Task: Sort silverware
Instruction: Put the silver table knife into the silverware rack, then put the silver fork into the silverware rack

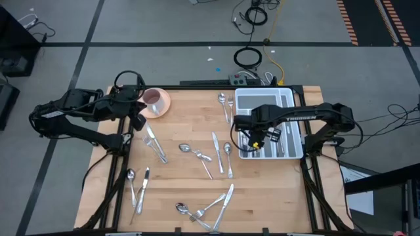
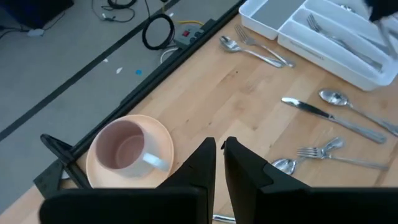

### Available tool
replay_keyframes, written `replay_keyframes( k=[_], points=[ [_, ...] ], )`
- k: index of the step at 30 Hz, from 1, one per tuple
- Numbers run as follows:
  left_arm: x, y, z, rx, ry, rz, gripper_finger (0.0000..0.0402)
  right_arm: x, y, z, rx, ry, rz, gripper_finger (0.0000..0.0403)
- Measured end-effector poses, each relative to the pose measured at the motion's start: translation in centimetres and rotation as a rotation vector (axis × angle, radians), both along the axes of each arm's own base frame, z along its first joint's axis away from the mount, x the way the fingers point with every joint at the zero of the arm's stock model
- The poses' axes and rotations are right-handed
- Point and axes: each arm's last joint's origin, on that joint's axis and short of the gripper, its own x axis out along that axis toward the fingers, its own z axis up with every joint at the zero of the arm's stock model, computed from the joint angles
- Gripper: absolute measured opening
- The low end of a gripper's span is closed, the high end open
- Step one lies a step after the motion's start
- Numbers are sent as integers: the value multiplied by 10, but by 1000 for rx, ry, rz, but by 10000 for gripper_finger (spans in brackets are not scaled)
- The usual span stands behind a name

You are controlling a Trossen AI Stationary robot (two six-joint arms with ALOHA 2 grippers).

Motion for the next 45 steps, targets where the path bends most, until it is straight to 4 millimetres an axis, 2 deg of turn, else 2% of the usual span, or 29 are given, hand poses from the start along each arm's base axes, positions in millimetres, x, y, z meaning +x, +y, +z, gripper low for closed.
replay_keyframes(
  k=[6, 11, 22, 27, 34, 39, 45],
  points=[
    [0, 0, 0, -15, -13, 20, 41, 13, -1, -25, -6, -31, 86, 0],
    [0, 0, 0, -15, -13, 20, 41, 21, -2, -42, -2, 27, 176, 0],
    [0, 0, 0, -10, -12, 22, 41, 38, -5, -75, -22, 87, 226, 0],
    [0, 0, 0, -9, -12, 23, 41, 41, -5, -83, -5, 102, 273, 0],
    [0, 0, 0, -4, -12, 26, 41, 46, -9, -83, -15, 45, 233, 3],
    [0, 0, 0, 6, -7, 23, 41, 46, -10, -83, 17, 16, 51, 35],
    [0, 1, 0, 23, 1, 17, 41, 47, -10, -83, 28, -12, -31, 107]
  ],
)
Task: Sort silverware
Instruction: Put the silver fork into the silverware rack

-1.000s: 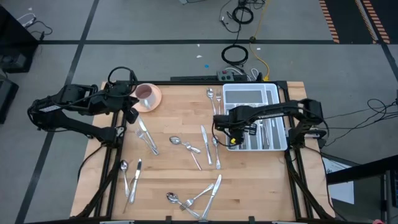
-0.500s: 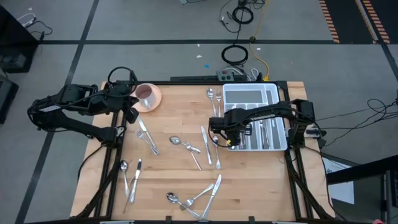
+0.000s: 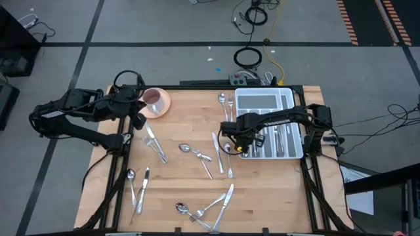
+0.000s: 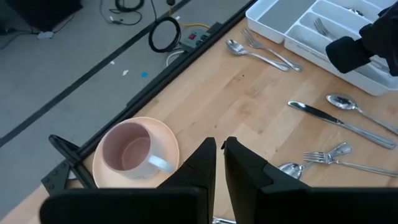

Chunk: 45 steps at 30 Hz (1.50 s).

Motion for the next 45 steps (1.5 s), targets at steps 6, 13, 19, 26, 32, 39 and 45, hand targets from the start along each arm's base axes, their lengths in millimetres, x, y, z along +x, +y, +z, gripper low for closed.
replay_keyframes(
  k=[6, 13, 19, 26, 32, 39, 45],
  points=[
    [0, 0, 0, 4, 0, 4, 41, 0, -3, 2, -121, -4, -109, 153],
    [0, 0, 0, -31, -38, 56, 41, 4, -16, 49, -108, -143, -577, 153],
    [5, 0, -2, -60, -84, 70, 41, 16, -20, 98, 334, -320, -1024, 152],
    [19, -2, -30, -116, -29, 11, 41, 28, 41, 99, 485, -298, -822, 151],
    [27, -5, -57, -189, 54, -42, 41, 28, 100, 88, 455, -255, -557, 151],
    [33, -8, -68, -246, 48, -85, 41, 34, 152, 69, 498, -243, -437, 161],
    [34, -13, -69, -240, 57, -144, 41, 49, 195, 49, 601, -325, -405, 171]
  ],
)
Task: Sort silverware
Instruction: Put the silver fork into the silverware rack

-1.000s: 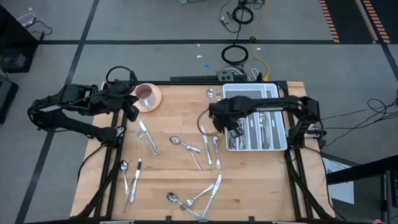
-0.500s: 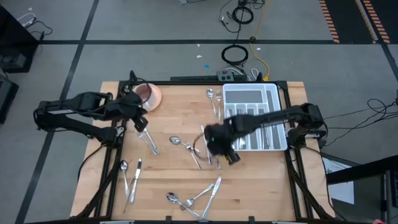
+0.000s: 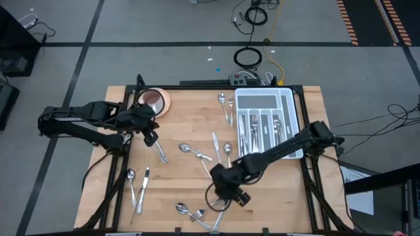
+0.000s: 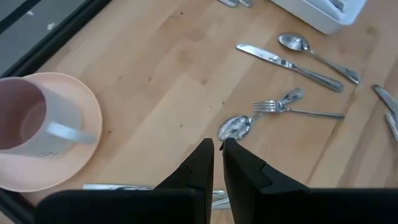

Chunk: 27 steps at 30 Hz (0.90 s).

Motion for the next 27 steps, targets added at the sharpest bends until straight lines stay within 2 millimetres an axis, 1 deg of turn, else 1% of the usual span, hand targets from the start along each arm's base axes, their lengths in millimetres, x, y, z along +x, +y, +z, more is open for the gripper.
replay_keyframes(
  k=[5, 10, 13, 16, 20, 22, 24, 27],
  points=[
    [0, -5, 0, -2, 2, -34, 41, 15, 21, -20, 77, -62, -52, 170],
    [-1, -10, 0, -3, 2, -66, 41, 30, 32, -47, 131, -90, -102, 170],
    [-1, -13, 0, -4, 2, -82, 41, 35, 35, -65, 138, -68, -134, 170],
    [-1, -13, 0, -5, 1, -85, 41, 37, 35, -77, 130, -44, -162, 169],
    [-1, -13, 0, -31, -11, -42, 41, 37, 37, -86, 115, -32, -167, 169],
    [-1, -13, 0, -44, -17, -22, 41, 37, 36, -92, 68, -29, -194, 167],
    [-1, -13, 0, -53, -22, -6, 41, 37, 34, -94, 28, -24, -222, 154],
    [-1, -13, 0, -55, -23, 0, 41, 35, 32, -100, -9, 6, -242, 105]
  ],
)
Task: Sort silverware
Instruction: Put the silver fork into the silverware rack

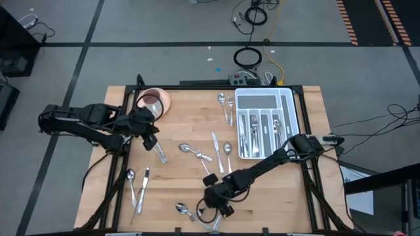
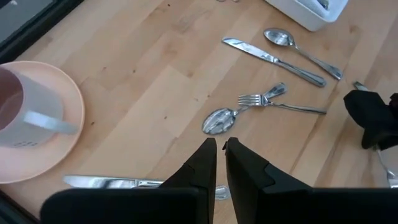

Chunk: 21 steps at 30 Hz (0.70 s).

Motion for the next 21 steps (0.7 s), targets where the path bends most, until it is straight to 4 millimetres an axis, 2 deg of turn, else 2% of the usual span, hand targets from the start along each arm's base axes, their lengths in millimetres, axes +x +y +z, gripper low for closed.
replay_keyframes(
  k=[3, 5, 13, 18, 21],
  points=[
    [0, 0, 0, -1, -2, 2, 41, -1, -1, -6, -22, 30, -9, 35],
    [0, 0, 0, -1, -5, 3, 41, -2, 0, -9, -29, 41, -1, 12],
    [0, 0, 0, -13, -9, 23, 41, -4, -1, 2, -6, 32, -40, 3],
    [0, 0, 0, -12, -9, 23, 41, -8, -11, 21, -2, 39, -87, 2],
    [0, 0, 0, -10, -10, 24, 41, -8, -21, 43, -3, 3, -146, 1]
  ],
)
